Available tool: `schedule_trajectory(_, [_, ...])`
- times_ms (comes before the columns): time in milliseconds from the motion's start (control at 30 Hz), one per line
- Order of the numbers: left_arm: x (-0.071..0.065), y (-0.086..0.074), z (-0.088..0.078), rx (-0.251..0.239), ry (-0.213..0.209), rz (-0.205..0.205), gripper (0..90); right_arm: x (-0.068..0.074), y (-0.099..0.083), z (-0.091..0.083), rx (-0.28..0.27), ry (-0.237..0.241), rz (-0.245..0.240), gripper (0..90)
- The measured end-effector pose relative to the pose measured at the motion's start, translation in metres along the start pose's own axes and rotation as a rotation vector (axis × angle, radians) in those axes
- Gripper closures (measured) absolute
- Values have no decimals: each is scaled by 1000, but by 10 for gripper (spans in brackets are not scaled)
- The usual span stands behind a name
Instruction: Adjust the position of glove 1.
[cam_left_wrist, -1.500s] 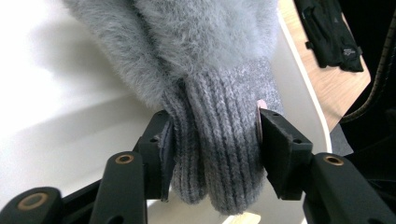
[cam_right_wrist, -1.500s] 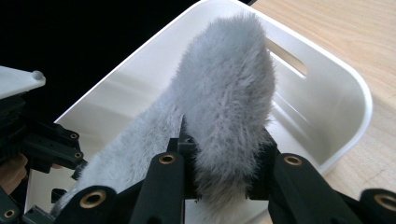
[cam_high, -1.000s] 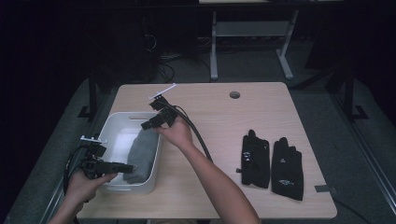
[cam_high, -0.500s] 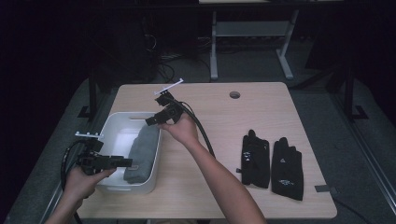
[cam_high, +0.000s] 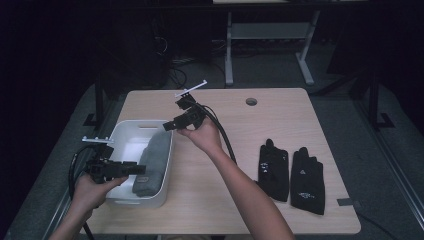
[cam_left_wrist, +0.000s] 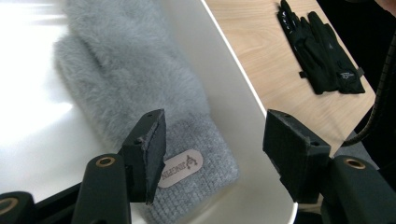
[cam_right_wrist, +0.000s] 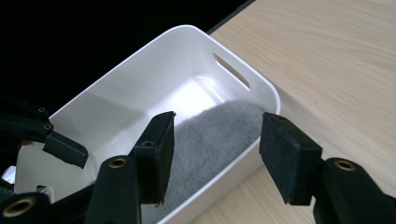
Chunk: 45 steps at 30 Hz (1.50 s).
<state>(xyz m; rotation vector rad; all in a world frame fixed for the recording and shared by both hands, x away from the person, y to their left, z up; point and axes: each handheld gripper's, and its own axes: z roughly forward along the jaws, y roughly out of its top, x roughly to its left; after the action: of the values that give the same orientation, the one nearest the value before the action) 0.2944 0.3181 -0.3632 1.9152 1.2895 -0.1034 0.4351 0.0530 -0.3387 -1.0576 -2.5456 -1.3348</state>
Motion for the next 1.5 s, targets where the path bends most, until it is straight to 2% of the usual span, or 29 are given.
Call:
schedule_trajectory(500, [-15, 11, 9, -18, -24, 18, 359, -9, -6, -24, -19, -11, -3, 431])
schedule_trajectory(733, [-23, 17, 12, -11, -27, 61, 344, -18, -12, -37, -23, -32, -2, 417])
schedule_trajectory(967, [-29, 23, 17, -18, -49, 65, 330, -26, -20, -53, -38, -39, 26, 412])
schedule_trajectory(1233, [-37, 28, 23, -29, -65, 77, 329, -35, -29, -70, -55, -46, 19, 403])
schedule_trajectory(1500, [-48, 34, 32, -18, -82, 97, 322, -49, -42, -89, -65, -62, 53, 397])
